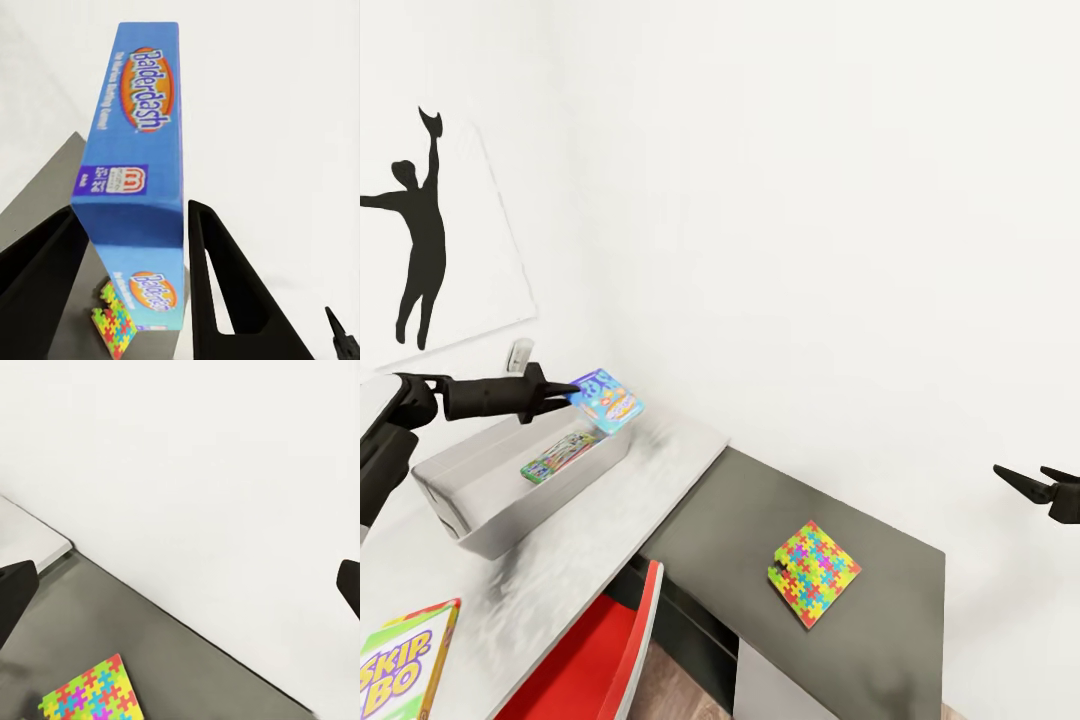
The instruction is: Put all the toys in the child's room - the three board games (two on the bed and one on the table), the two jigsaw puzzles on the table, and the tennis ball on the table - inside the toy box on the table in the child's room.
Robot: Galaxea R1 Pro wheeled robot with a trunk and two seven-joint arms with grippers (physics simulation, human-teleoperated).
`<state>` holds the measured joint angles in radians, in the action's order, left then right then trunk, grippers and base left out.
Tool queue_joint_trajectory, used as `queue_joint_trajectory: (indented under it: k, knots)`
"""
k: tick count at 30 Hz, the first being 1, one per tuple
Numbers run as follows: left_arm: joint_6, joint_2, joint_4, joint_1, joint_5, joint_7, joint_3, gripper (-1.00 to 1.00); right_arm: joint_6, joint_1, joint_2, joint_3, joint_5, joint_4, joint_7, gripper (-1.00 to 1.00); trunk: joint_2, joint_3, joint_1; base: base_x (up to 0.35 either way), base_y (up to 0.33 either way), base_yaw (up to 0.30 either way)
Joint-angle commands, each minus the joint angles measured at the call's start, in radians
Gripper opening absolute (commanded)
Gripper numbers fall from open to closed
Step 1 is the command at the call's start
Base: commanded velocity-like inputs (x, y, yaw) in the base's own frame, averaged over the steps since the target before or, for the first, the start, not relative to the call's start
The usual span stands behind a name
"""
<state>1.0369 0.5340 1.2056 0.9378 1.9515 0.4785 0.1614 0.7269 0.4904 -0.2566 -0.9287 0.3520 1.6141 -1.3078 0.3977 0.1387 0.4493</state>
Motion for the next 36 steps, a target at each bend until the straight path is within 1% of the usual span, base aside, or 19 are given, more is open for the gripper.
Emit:
queue_joint_trajectory:
  k: [1,2,6,12,16,17,20,21,23,24,25,27,29,32,33,35,36]
  knots:
    - [0.000,0.002,0.006,0.001,0.016,0.015,0.001,-1.00,0.009,0.001,0.000,-0.001,0.009,0.001,-0.011,1.00,0.002,0.002,0.001,0.000,0.000,0.000]
    - [0.000,0.004,0.030,-0.002,0.110,0.092,0.001,-1.00,0.009,0.001,0.000,0.000,0.009,0.001,-0.021,1.00,0.002,0.002,0.001,0.000,0.000,0.000]
    - [0.000,0.008,0.030,-0.006,0.112,0.095,0.000,-1.00,0.009,0.001,0.001,0.000,0.009,0.001,-0.056,1.00,0.002,0.002,0.001,0.000,0.000,0.000]
    - [-0.001,0.016,0.024,-0.008,0.108,0.098,-0.001,-1.00,0.009,0.001,0.003,0.001,0.009,0.001,-0.067,1.00,0.002,0.002,0.001,0.000,0.000,0.000]
    - [-0.003,0.035,-0.005,-0.008,0.104,0.099,-0.003,-1.00,0.009,0.000,0.003,0.001,0.009,0.001,-0.070,1.00,0.002,0.003,0.001,0.000,0.000,0.000]
    - [-0.003,0.044,-0.011,-0.008,0.103,0.100,-0.010,-1.00,0.009,0.000,0.003,0.001,0.009,0.001,-0.071,1.00,0.002,0.004,0.001,0.000,0.000,0.000]
    - [-0.005,0.056,-0.020,-0.010,0.097,0.100,-0.035,-1.00,0.009,0.000,0.003,0.001,0.009,0.001,-0.071,1.00,0.002,0.006,0.001,0.000,0.000,0.000]
    - [-0.005,0.057,-0.022,-0.011,0.092,0.100,-0.042,-1.00,0.009,0.000,0.003,0.001,0.009,0.001,-0.071,1.00,0.002,0.007,0.001,0.000,0.000,0.000]
    - [-0.005,0.061,-0.033,-0.013,0.052,0.098,-0.067,-1.00,0.009,0.000,0.004,0.001,0.009,0.001,-0.072,1.00,0.002,0.010,0.001,0.000,0.000,0.000]
    - [-0.005,0.062,-0.035,-0.013,0.040,0.098,-0.071,-1.00,0.008,0.000,0.004,0.001,0.009,0.001,-0.072,1.00,0.002,0.011,0.001,0.000,0.000,0.000]
    - [-0.005,0.063,-0.042,-0.014,0.020,0.097,-0.079,-1.00,0.008,0.000,0.003,0.001,0.009,0.001,-0.072,1.00,0.002,0.013,0.001,0.000,0.000,0.000]
    - [-0.005,0.064,-0.061,-0.014,0.000,0.095,-0.086,-1.00,0.008,0.000,0.003,0.001,0.009,0.001,-0.074,1.00,0.002,0.016,0.001,0.000,0.000,0.000]
    - [-0.005,0.066,-0.086,-0.014,-0.012,0.084,-0.091,-1.00,0.008,0.000,0.003,0.001,0.009,0.001,-0.083,1.00,0.002,0.019,0.001,0.000,0.000,0.000]
    - [-0.005,0.078,-0.115,-0.014,-0.031,0.059,-0.093,-1.00,0.008,0.000,0.002,0.001,0.009,0.001,-0.103,1.00,0.002,0.023,0.001,0.000,0.000,0.000]
    - [-0.005,0.084,-0.124,-0.014,-0.055,0.038,-0.093,-1.00,0.008,0.000,0.002,0.001,0.009,0.001,-0.110,1.00,0.002,0.025,0.001,0.000,0.000,0.000]
    - [-0.004,0.089,-0.133,-0.015,-0.086,0.010,-0.093,-1.00,0.007,0.000,0.003,0.001,0.009,0.001,-0.115,1.00,0.002,0.028,0.001,0.000,0.000,0.000]
    - [-0.004,0.092,-0.149,-0.015,-0.120,-0.027,-0.094,-1.00,0.007,0.000,0.003,0.001,0.009,0.001,-0.118,1.00,0.002,0.030,0.001,0.000,0.000,0.000]
